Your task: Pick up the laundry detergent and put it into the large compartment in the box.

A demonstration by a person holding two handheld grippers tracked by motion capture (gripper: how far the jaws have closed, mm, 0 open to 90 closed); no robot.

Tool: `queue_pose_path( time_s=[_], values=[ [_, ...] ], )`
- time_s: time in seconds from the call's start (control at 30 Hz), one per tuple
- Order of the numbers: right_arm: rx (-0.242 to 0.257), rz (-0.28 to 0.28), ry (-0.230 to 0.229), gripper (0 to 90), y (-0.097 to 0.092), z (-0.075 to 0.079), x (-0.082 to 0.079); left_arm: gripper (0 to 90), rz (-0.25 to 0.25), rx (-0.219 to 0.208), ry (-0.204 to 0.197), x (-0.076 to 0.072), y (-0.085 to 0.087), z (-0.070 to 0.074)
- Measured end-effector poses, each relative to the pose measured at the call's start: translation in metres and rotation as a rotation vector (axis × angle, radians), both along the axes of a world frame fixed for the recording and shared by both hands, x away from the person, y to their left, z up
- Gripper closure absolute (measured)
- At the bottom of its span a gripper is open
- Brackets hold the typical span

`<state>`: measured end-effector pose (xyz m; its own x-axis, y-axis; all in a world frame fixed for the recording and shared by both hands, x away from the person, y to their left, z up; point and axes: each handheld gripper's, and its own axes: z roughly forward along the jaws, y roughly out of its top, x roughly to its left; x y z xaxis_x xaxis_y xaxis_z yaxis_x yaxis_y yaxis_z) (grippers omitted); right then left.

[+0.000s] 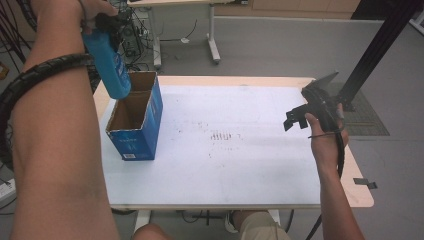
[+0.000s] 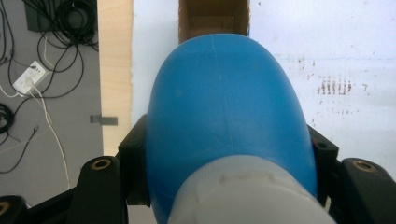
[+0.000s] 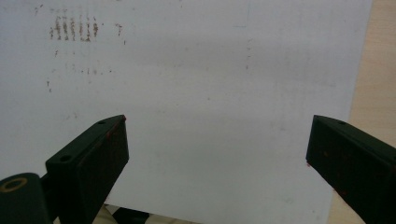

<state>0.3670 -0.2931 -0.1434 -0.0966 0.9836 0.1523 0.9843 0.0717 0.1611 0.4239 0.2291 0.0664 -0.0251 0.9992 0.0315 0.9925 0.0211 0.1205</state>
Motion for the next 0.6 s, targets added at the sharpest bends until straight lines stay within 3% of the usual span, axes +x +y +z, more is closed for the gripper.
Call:
queue_pose_path(
  time_s=[0.6],
  values=[
    [0.002,0.005,0.003,5.7,0.002,-0.003,0.001,37.4,-0.006,-0.008,0.021,0.006,0.01,-0.035]
  ],
)
